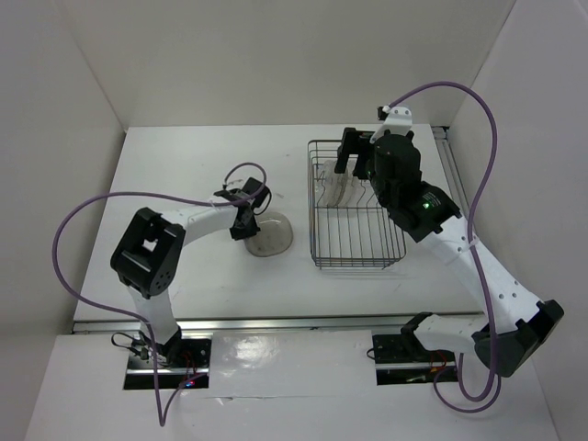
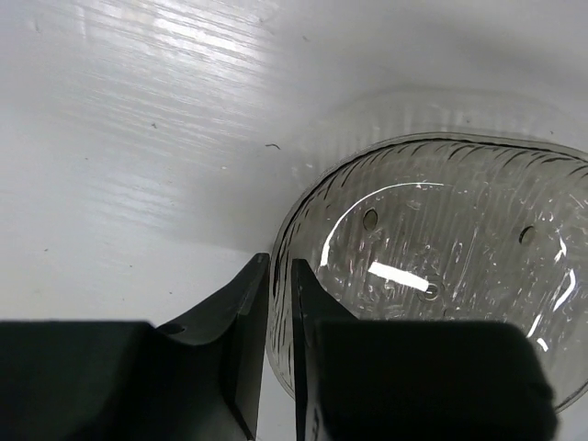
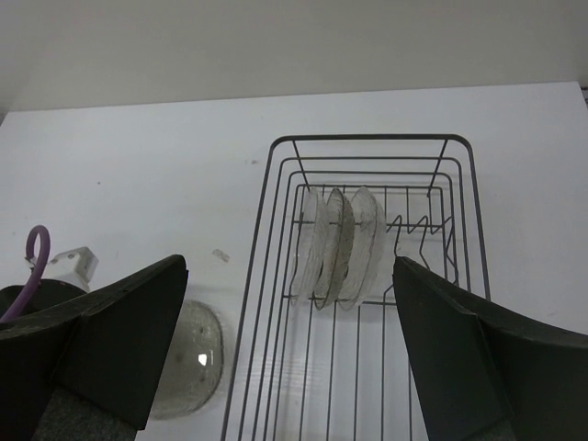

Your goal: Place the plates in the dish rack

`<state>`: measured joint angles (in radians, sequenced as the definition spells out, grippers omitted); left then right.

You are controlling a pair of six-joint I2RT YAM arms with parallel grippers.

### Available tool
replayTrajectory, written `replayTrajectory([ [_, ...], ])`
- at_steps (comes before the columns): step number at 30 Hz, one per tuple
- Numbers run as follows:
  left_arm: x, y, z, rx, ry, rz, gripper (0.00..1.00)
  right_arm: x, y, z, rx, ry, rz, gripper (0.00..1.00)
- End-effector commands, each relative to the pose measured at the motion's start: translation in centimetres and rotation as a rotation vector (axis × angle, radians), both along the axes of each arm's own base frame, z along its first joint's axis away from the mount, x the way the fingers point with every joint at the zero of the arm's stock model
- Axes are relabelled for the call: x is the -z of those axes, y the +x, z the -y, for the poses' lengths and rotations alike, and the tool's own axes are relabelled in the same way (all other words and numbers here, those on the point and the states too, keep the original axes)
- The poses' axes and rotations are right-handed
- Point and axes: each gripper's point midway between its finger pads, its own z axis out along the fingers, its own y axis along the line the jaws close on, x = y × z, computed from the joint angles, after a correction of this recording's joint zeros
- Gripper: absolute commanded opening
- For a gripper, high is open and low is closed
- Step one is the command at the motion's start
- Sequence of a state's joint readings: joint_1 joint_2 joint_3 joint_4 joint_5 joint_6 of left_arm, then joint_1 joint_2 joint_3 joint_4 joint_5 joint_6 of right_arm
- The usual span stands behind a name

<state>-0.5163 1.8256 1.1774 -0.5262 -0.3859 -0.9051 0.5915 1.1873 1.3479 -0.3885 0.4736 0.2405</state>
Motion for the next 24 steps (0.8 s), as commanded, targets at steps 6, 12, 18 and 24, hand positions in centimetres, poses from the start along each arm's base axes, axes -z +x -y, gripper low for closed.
replayTrajectory([
  [6, 0.0, -1.4, -3.8, -0.066, 0.063, 0.005, 0.0, -1.9, -0.2, -0.6, -0.029, 0.036, 0.064, 1.0],
  [12, -7.8, -0.3, -5.2, -0.113, 0.032, 0.253, 0.0, -1.5, 0.0, -1.8, -0.08, 0.045, 0.06, 1.0],
  [18, -12.3, -0.1, -5.8, -0.072, -0.018, 0.383, 0.0, -1.7, -0.4, -3.8, -0.196, 0.056, 0.072, 1.0],
  [24, -18.0, -1.0, -4.8, 0.012, -0.14, 0.568, 0.0, -1.0, -2.8, -10.2, -0.613, 0.063, 0.099, 1.0],
])
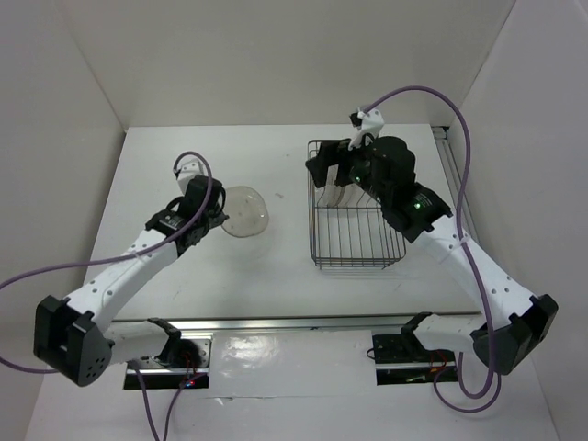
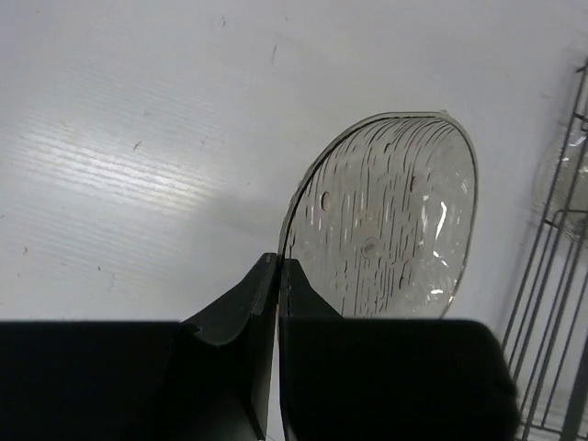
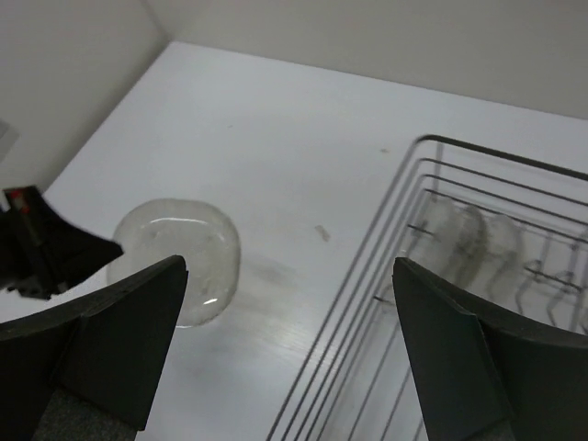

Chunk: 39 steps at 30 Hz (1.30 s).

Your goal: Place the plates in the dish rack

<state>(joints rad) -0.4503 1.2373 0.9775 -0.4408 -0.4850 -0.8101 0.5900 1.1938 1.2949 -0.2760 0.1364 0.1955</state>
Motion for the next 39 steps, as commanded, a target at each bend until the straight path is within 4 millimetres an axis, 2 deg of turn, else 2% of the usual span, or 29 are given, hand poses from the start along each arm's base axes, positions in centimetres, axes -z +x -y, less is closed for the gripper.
replayTrajectory([
  [1, -4.6, -0.1, 0.5, 0.067, -0.04, 0.149, 0.0, -2.0, -1.8, -4.8, -0.317, 0.049, 0.102, 1.0],
  [3, -7.7, -1.0, 1.3, 0.138, -0.082, 0.246, 0.0, -0.5, -1.9, -6.1, -0.399, 0.048, 0.069, 1.0],
  [5, -9.3, -1.5, 1.7, 0.18, -0.114, 0.305, 0.0, 0.9, -0.8, -6.9, -0.414, 0.06, 0.031, 1.0],
  [8, -11.0, -2.3, 2.5, 0.247, -0.144, 0.339, 0.0, 2.6, -0.2, -8.2, -0.461, 0.066, -0.006, 1.0],
  [9, -11.0, -2.5, 3.1, 0.275, -0.16, 0.334, 0.0, 3.0, -0.1, -8.4, -0.46, 0.063, -0.015, 0.99],
  [10, -11.7, -2.5, 3.2, 0.292, -0.165, 0.361, 0.0, 2.7, -0.3, -8.8, -0.47, 0.075, -0.008, 0.99],
  [11, -12.4, -2.7, 3.4, 0.305, -0.179, 0.382, 0.0, 3.4, -0.4, -9.3, -0.48, 0.072, -0.017, 0.99],
  [15, -12.7, -3.1, 4.1, 0.346, -0.209, 0.401, 0.0, 4.7, -0.1, -10.3, -0.501, 0.073, -0.05, 0.93],
  [19, -13.1, -3.0, 4.8, 0.367, -0.237, 0.422, 0.0, 6.2, -0.8, -11.8, -0.54, 0.069, -0.092, 0.92],
  [24, -13.4, -2.8, 5.3, 0.38, -0.257, 0.432, 0.0, 6.6, -0.7, -12.3, -0.538, 0.076, -0.096, 0.84],
  [28, -14.0, -2.7, 5.4, 0.377, -0.272, 0.453, 0.0, 7.2, -0.4, -12.5, -0.535, 0.081, -0.112, 0.62],
  [29, -14.0, -2.7, 5.4, 0.377, -0.272, 0.453, 0.0, 7.2, -0.2, -12.4, -0.519, 0.085, -0.116, 0.37],
  [31, -13.8, -2.5, 5.4, 0.376, -0.268, 0.439, 0.0, 7.3, 0.1, -12.2, -0.494, 0.088, -0.119, 0.16],
  [32, -13.2, -2.4, 5.3, 0.367, -0.259, 0.422, 0.0, 6.5, 0.2, -12.0, -0.475, 0.098, -0.114, 0.0],
  [36, -12.7, -2.2, 5.3, 0.354, -0.257, 0.403, 0.0, 5.9, 0.8, -11.4, -0.412, 0.113, -0.115, 0.0],
  [37, -12.1, -2.1, 5.4, 0.349, -0.259, 0.382, 0.26, 5.5, 0.8, -11.0, -0.392, 0.111, -0.111, 0.0],
  [39, -12.3, -2.1, 5.1, 0.338, -0.253, 0.382, 0.54, 4.7, 1.6, -9.8, -0.307, 0.114, -0.097, 0.0],
])
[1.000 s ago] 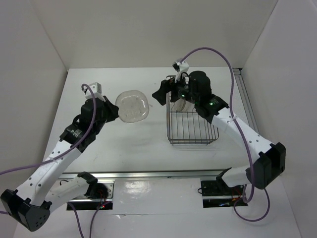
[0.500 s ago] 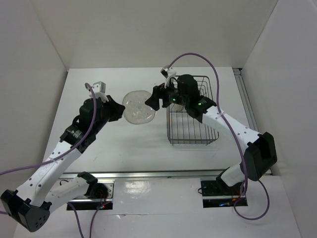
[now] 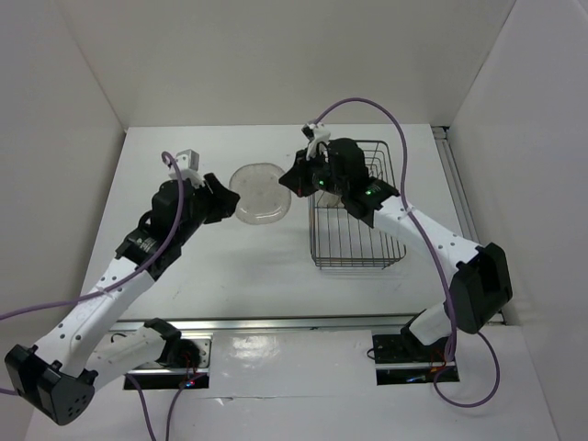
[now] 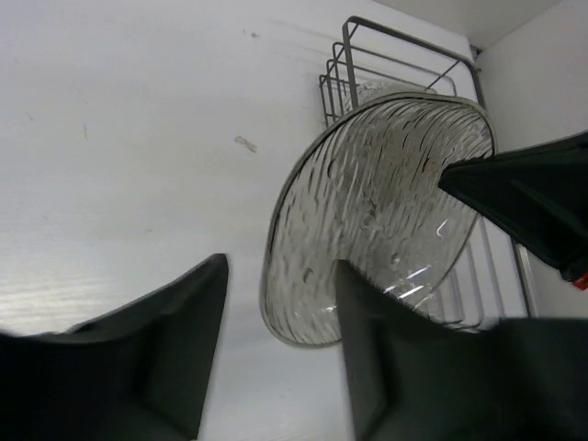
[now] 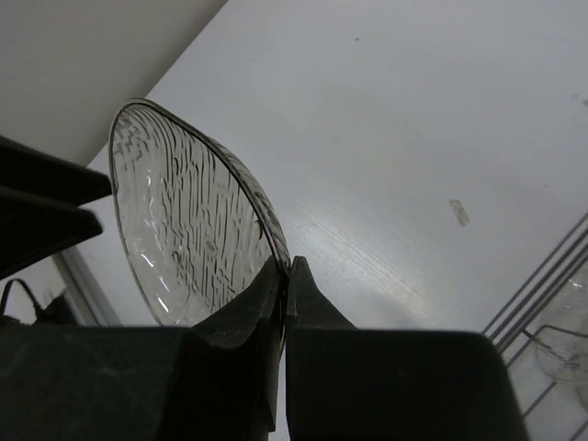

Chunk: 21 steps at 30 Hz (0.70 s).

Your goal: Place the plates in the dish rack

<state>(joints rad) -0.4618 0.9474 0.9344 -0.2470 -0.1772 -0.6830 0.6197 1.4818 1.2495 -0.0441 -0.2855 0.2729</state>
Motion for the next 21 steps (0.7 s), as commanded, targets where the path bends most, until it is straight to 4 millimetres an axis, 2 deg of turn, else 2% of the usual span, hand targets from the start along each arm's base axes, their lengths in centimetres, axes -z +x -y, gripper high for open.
replayTrajectory([
  [1, -2.0, 0.3, 0.3, -0.001, -0.033, 0.043, 0.69, -3.6, 1.2, 2.2, 0.165, 0.022, 0.068, 0.0],
  [2, -1.6, 0.2, 0.0, -0.014, -0.023, 0.031, 1.0, -5.5, 1.6, 3.4, 0.231, 0.028, 0.098, 0.0],
  [3, -1.9, 0.3, -0.3, -0.03, -0.018, 0.033, 1.0, -6.2, 2.6, 5.6, 0.364, 0.003, 0.115, 0.0],
  [4, -2.4, 0.1, -0.6, -0.041, -0.018, 0.04, 1.0, -6.4, 2.8, 7.2, 0.441, -0.029, 0.111, 0.0],
  [5, -2.5, -0.3, -1.1, -0.056, -0.001, 0.02, 1.0, -8.6, 2.8, 8.9, 0.52, -0.017, 0.144, 0.0],
  [6, -2.6, -0.4, -1.8, -0.083, 0.026, 0.013, 1.0, -9.1, 3.2, 12.1, 0.676, -0.07, 0.162, 0.0],
  [7, -2.8, -0.6, -2.3, -0.091, 0.047, 0.004, 1.0, -10.4, 3.3, 13.6, 0.751, -0.07, 0.194, 0.0],
  [8, -3.7, -0.6, -2.5, -0.104, 0.055, -0.001, 1.0, -10.7, 3.1, 15.5, 0.826, -0.118, 0.2, 0.0],
  [9, -2.5, -1.3, -3.4, -0.124, 0.114, -0.064, 1.0, -11.8, 3.0, 17.2, 0.904, -0.146, 0.225, 0.0],
  [10, -1.9, -1.2, -3.6, -0.124, 0.156, -0.101, 1.0, -12.2, 3.0, 20.1, 1.038, -0.196, 0.241, 0.0],
  [11, -2.4, -1.3, -3.9, -0.128, 0.175, -0.108, 1.0, -11.7, 3.1, 22.1, 1.108, -0.257, 0.23, 0.0],
  [13, -1.3, -1.9, -4.8, -0.137, 0.238, -0.161, 1.0, -11.7, 3.4, 25.3, 1.221, -0.33, 0.223, 0.0],
  [14, -1.2, -2.0, -4.8, -0.131, 0.25, -0.159, 1.0, -11.1, 3.5, 27.8, 1.281, -0.387, 0.194, 0.0],
  [17, 0.6, -2.0, -5.7, -0.149, 0.306, -0.191, 1.0, -10.7, 3.7, 30.7, 1.348, -0.419, 0.179, 0.0],
  [18, 1.6, -2.2, -5.9, -0.141, 0.328, -0.209, 1.0, -9.6, 3.7, 32.2, 1.374, -0.464, 0.16, 0.0],
  [20, 2.2, -2.3, -6.0, -0.135, 0.344, -0.22, 1.0, -8.6, 4.0, 33.4, 1.377, -0.478, 0.133, 0.0],
  [21, 2.7, -2.4, -6.0, -0.134, 0.351, -0.231, 1.0, -7.2, 4.4, 33.7, 1.364, -0.508, 0.114, 0.0],
])
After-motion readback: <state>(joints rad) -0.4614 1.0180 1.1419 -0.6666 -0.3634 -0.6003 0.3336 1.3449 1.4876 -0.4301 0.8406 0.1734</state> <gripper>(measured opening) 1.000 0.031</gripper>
